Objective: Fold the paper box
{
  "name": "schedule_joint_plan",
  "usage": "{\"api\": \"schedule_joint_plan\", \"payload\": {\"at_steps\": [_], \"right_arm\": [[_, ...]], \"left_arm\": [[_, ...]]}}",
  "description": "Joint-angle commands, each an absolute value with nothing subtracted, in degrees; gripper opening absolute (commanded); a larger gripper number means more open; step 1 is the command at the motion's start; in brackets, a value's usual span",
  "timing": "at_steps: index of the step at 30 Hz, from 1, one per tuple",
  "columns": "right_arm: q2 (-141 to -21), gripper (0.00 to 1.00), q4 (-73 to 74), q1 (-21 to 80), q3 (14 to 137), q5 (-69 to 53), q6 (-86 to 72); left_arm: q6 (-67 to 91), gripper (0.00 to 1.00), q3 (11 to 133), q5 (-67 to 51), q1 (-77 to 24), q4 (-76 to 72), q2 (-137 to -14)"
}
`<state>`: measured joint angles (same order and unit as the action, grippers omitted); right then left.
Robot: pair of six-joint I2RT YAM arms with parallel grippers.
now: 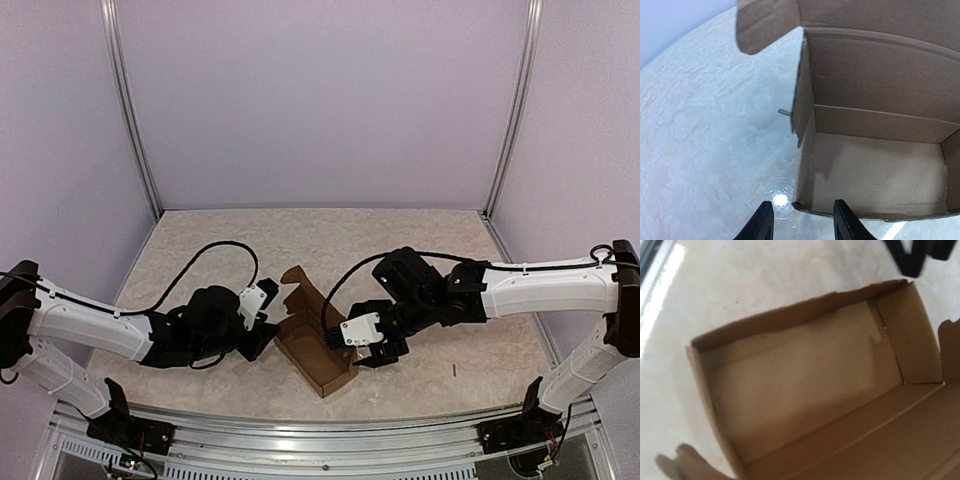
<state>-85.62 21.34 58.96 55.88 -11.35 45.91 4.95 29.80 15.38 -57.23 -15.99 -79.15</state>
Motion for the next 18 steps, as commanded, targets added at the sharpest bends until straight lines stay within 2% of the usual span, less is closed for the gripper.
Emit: {"api": "schedule_joint_plan", "payload": {"at_steps": [1,10,12,15,18], "right_arm": [[-85.89,0.73,20.82,58.83,56.78,-14.06,42.51],[-87.38,0.73,18.67,58.17,56.91,-14.66,38.7],[-87.74,0.72,18.03,57.84,57.27,-14.24,37.37],[-88.21,0.7,16.86,57.17,57.41,-13.02,35.88],[-88.36,0.69,16.15,56.38,57.26,-12.09,35.54]], "left_arm": [[4.11,0.41,32.76,11.92,-53.27,-16.44,-79.98],[-0.48,0.36,41.68,3.58,-50.42,-20.9,-89.53],[-1.53,0.3,43.44,2.81,-50.5,-20.43,-91.64],[-1.69,0.14,44.63,2.6,-50.5,-20.45,-93.83],[-2.45,0.06,44.91,2.33,-50.37,-21.57,-94.53]]}}
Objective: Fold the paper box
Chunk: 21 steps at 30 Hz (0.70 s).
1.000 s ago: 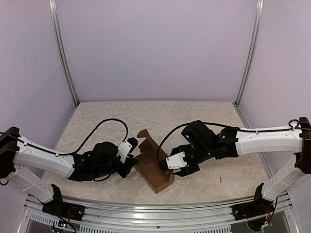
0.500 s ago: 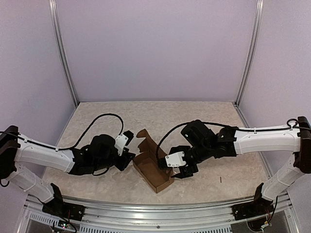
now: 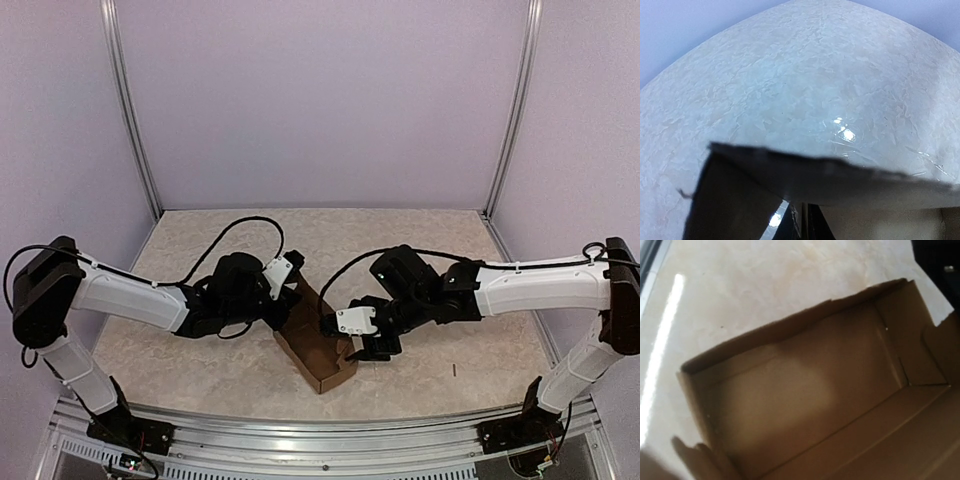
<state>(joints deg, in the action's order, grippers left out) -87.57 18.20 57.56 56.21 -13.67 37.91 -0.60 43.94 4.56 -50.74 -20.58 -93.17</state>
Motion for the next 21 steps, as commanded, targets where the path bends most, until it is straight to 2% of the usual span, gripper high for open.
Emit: {"api": "schedule_joint_plan", "payload": {"at_steps": [1,12,21], "right_arm": [[-88.21,0.69,15.82,56.26,57.11,-11.65,35.59],[-86.21,0.68,15.72,56.24,55.26,-8.59,40.23],[-86.4,0.7,18.85,58.4,54.74,-7.96,46.27]], "left_arm": [[-2.77,0.05,45.2,2.48,-50.19,-21.92,-94.69],[-1.75,0.0,45.49,2.07,-49.74,-24.74,-97.03],[-0.31,0.03,42.81,5.15,-51.66,-23.57,-96.24]]}}
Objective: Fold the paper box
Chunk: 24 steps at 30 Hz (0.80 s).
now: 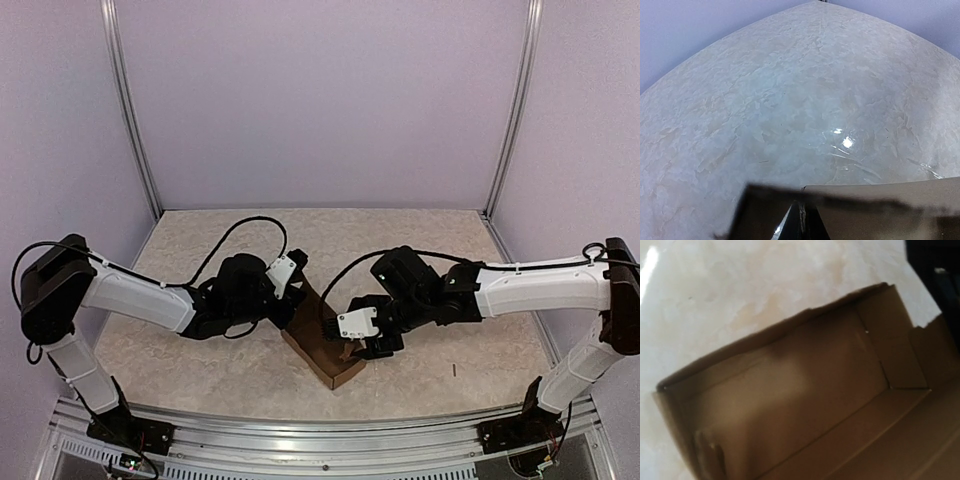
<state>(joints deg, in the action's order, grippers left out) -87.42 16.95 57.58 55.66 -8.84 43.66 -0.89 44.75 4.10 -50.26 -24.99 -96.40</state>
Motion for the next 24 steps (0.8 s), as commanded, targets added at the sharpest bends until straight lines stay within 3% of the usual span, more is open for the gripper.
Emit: {"api": "schedule_joint_plan", "payload": {"at_steps": [1,10,24], "right_arm": [[-86.44,0.7,19.19,58.39,54.81,-7.95,46.38],[-85.37,0.72,20.93,58.43,54.82,-9.63,47.33],[-84.94,0.76,24.96,63.25,54.76,-4.47,53.35]], "left_arm": [[0.43,0.03,42.41,5.72,-52.0,-23.36,-96.27],[1.98,0.08,36.95,10.15,-56.25,-25.24,-93.66],[4.22,0.32,29.11,15.75,-60.01,-23.5,-83.88]]}}
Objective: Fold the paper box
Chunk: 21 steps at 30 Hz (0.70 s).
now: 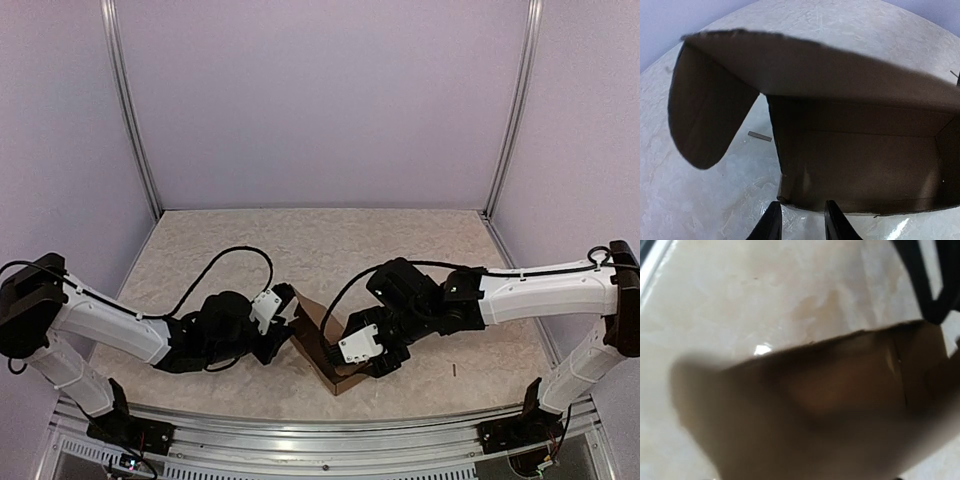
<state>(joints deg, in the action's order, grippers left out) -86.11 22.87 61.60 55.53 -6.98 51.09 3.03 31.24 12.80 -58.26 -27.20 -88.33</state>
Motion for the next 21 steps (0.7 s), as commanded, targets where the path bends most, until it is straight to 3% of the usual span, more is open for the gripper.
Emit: {"api": "schedule_joint_plan", "payload": {"at_steps": [1,11,14,21], "right_arm": [[-85.07,0.76,24.85,63.52,54.64,-4.2,53.49],[-86.04,0.76,23.93,65.24,54.87,-2.6,54.64],[-86.45,0.76,23.44,65.76,54.89,-1.97,55.08],[-87.45,0.76,23.29,66.72,54.95,0.71,55.56]], "left_arm": [[4.67,0.33,28.51,16.12,-60.36,-22.03,-82.6],[15.44,0.4,22.02,24.21,-62.26,-3.97,-58.12],[17.96,0.51,25.79,26.76,-61.54,-2.93,-52.64],[40.17,0.55,51.07,20.76,-57.81,18.19,-66.29]]}}
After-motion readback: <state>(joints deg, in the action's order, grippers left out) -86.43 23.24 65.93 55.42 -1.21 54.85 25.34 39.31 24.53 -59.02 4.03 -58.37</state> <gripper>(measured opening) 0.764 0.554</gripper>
